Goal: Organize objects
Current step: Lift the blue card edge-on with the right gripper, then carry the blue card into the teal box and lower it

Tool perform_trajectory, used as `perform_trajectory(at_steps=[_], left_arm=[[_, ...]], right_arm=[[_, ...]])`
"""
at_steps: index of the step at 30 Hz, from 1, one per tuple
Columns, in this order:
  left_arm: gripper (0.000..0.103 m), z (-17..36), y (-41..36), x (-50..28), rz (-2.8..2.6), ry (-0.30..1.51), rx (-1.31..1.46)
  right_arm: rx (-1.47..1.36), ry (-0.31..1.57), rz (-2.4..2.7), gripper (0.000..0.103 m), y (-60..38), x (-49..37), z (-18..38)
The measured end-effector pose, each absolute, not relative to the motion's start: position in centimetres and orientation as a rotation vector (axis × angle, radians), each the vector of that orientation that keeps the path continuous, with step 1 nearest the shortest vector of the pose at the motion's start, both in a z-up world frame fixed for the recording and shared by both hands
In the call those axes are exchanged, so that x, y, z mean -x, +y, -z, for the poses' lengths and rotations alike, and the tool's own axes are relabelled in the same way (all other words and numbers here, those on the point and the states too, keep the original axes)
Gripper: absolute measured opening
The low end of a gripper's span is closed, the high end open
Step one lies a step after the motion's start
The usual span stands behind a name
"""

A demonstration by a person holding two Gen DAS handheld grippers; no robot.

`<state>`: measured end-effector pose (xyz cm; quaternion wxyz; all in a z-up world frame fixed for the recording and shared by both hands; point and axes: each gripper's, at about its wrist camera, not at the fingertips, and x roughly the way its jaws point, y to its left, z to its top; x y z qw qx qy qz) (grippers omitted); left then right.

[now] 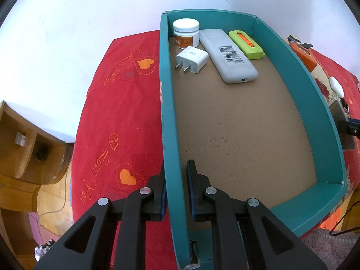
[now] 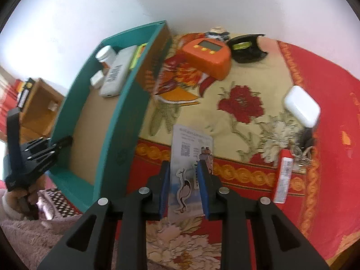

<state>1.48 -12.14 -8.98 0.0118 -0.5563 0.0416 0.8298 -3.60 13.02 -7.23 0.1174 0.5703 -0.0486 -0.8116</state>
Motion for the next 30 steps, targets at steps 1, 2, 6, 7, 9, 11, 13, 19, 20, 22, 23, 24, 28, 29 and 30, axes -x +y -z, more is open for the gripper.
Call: perform_trajectory(at_steps=[1, 2, 6, 7, 9, 11, 13, 19, 20, 22, 23, 24, 28, 29, 30], left_arm=[[0.014, 9.0, -12.1, -1.5, -2.587, 0.133, 1.734], [0.014, 9.0, -12.1, -1.5, -2.587, 0.134, 1.733], [0.014, 8.9, -12.0, -1.5, -2.586, 0.139, 1.731], [0.014, 8.9, -12.0, -1.5, -2.585, 0.138, 1.731], [0.014, 9.0, -12.0, -1.4, -2.585, 0.136, 1.732], [0.014, 9.0, -12.0, -1.3, -2.584, 0.138, 1.732], [0.014, 9.0, -12.0, -1.3, -2.584, 0.138, 1.732], [0.014, 9.0, -12.0, -1.3, -2.584, 0.136, 1.731], [0.014, 9.0, -12.0, -1.3, -2.585, 0.136, 1.731], [0.014, 9.0, -11.9, -1.3, -2.586, 0.136, 1.731], [0.014, 9.0, -12.0, -1.3, -2.585, 0.135, 1.731], [0.014, 9.0, -12.0, -1.3, -2.585, 0.134, 1.73], [0.014, 9.1, -12.0, -1.2, -2.584, 0.137, 1.728], [0.014, 9.1, -12.0, -1.2, -2.584, 0.136, 1.728], [0.014, 9.1, -12.0, -1.2, -2.584, 0.135, 1.728]], right_arm=[[-1.677, -0.126, 2.392, 0.023, 13.1, 3.6, 7.3], [-1.687, -0.139, 2.391, 0.023, 13.4, 3.6, 7.4], [-1.736, -0.2, 2.402, 0.023, 14.7, 3.7, 8.1], [-1.75, -0.207, 2.405, 0.023, 15.0, 3.8, 8.2], [-1.779, -0.231, 2.395, 0.023, 15.6, 3.9, 8.7], [-1.804, -0.274, 2.393, 0.023, 16.2, 4.0, 9.2], [-1.809, -0.346, 2.383, 0.021, 16.9, 4.0, 9.5], [-1.731, -0.551, 2.351, 0.002, 18.4, 3.9, 9.0], [-1.711, -0.555, 2.349, 0.002, 18.3, 3.9, 8.6], [-1.683, -0.582, 2.34, 0.002, 18.1, 4.1, 7.9], [-1.667, -0.597, 2.333, 0.002, 18.0, 4.2, 7.5], [-1.65, -0.598, 2.331, 0.002, 17.7, 4.4, 7.1], [-1.608, -0.586, 2.315, 0.002, 16.1, 4.9, 5.8], [-1.593, -0.586, 2.309, 0.002, 16.0, 5.0, 5.3], [-1.579, -0.582, 2.306, 0.002, 15.6, 5.2, 4.8]])
